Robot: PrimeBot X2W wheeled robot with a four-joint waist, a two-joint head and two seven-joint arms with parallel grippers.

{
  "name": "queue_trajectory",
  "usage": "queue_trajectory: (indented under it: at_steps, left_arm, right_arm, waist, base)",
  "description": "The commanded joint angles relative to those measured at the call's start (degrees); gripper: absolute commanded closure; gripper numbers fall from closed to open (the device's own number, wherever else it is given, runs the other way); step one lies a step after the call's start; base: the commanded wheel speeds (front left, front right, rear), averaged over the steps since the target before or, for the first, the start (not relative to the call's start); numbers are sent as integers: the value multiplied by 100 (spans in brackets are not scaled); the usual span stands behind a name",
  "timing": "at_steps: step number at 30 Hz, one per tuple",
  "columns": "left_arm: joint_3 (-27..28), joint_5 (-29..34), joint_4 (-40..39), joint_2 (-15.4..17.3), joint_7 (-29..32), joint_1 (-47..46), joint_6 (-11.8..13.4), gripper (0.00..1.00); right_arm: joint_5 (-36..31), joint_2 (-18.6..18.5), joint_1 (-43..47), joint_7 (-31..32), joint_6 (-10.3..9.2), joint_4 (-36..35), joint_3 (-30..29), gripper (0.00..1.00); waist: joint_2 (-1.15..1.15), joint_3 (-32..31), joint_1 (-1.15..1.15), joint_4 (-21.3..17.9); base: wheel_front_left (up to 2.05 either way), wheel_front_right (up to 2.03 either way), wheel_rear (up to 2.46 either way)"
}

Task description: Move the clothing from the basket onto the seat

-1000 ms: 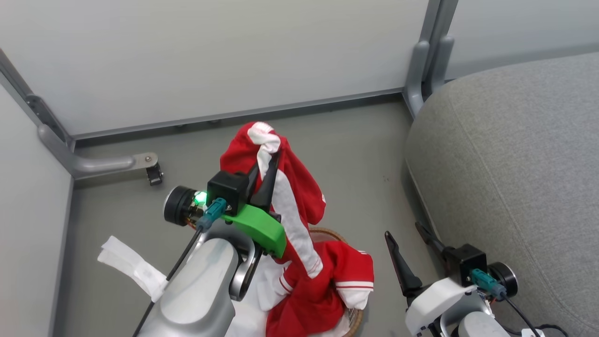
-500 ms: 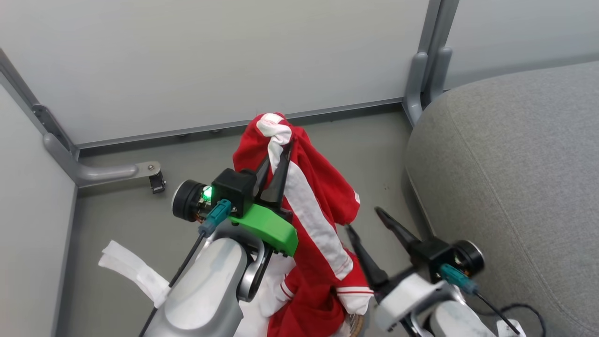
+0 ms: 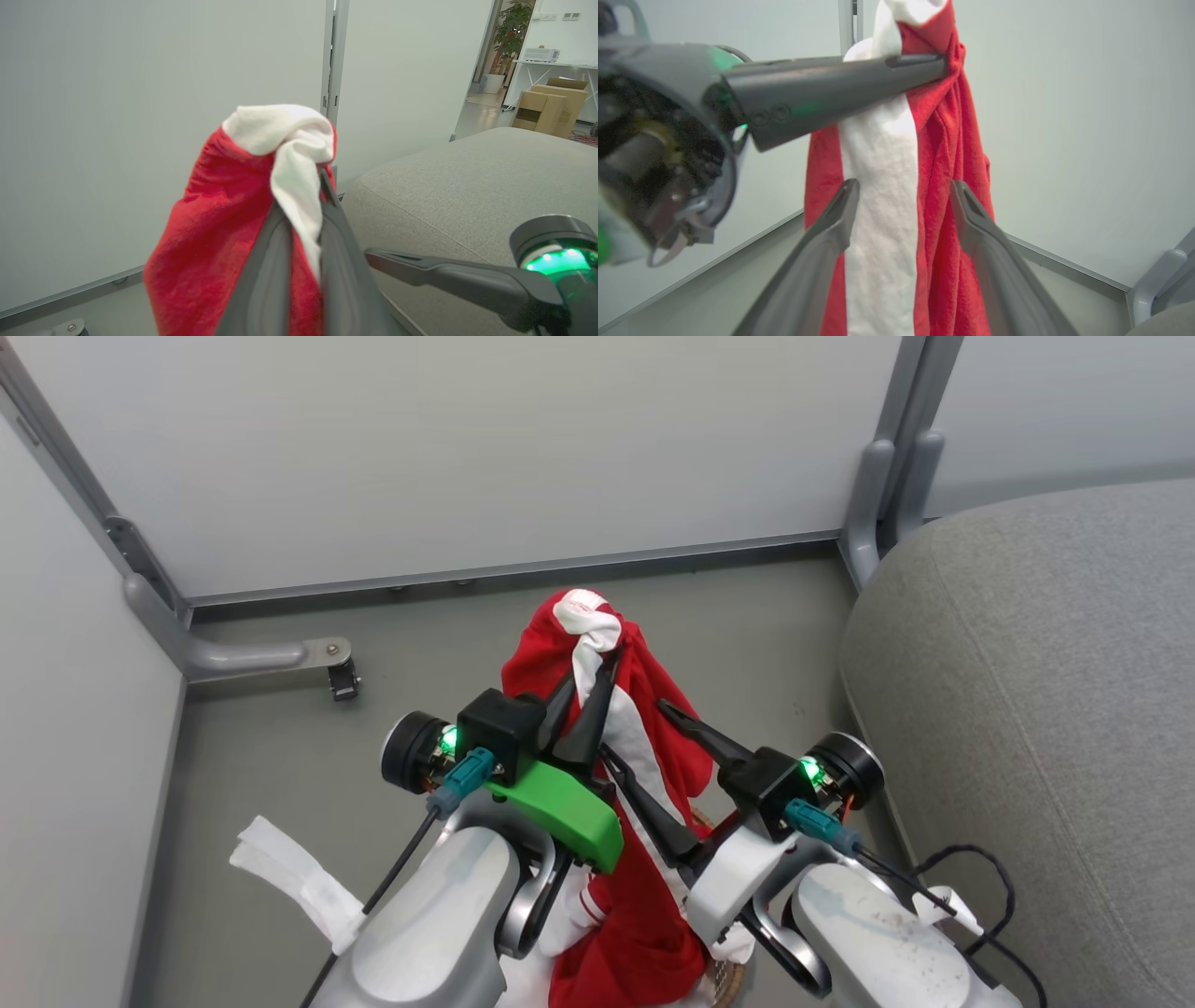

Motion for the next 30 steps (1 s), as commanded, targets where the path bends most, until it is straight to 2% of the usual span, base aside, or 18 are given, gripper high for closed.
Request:
queue_trajectory:
  at_steps: [1,11,12,13,22,23,24,25,26,30]
  left_arm:
    - [-55,-69,-36,18,-4,-128,17,100]
    - [-612,-423,-204,15,-4,-236,23,100]
    - [-644,-429,-187,16,-4,-232,27,100]
    - [-671,-448,-167,15,-5,-231,36,100]
    - [-503,-326,28,16,-5,-239,160,100]
    - [-430,-278,33,18,-6,-217,180,96]
    - [-365,-241,36,19,-6,-192,198,70]
    - [-299,-191,33,25,-5,-146,217,50]
    - [-247,-144,51,25,-4,-99,213,0]
    - [14,91,108,25,-3,33,241,0]
  right_arm:
    - [63,-30,-120,-12,-4,86,15,0]
    - [431,-26,-634,-12,-4,729,160,0]
    - [474,-25,-666,-12,-4,762,176,65]
    - [520,-24,-698,-12,-4,792,206,100]
    - [643,-29,-450,-12,-6,683,-48,100]
    - [648,-37,-414,-12,-6,640,-140,100]
    - [647,-38,-378,-12,-6,598,-195,100]
    - [653,-39,-321,-12,-6,538,-262,100]
    - [639,-35,-278,-12,-6,497,-305,100]
    - [559,-24,-165,-12,-5,300,-501,100]
  waist:
    - [0,20,0,101]
    - [0,15,0,484]
    - [0,11,0,503]
    - [0,9,0,525]
    - [0,125,0,414]
    - [0,154,0,358]
    - [0,174,0,311]
    - [0,199,0,241]
    - [0,216,0,183]
    - [0,269,0,-143]
  base:
    - [0,0,0]
    - [0,0,0]
    - [0,0,0]
    - [0,0,0]
    - [0,0,0]
    - [0,0,0]
    - [0,0,0]
    - [0,0,0]
    - [0,0,0]
    - [0,0,0]
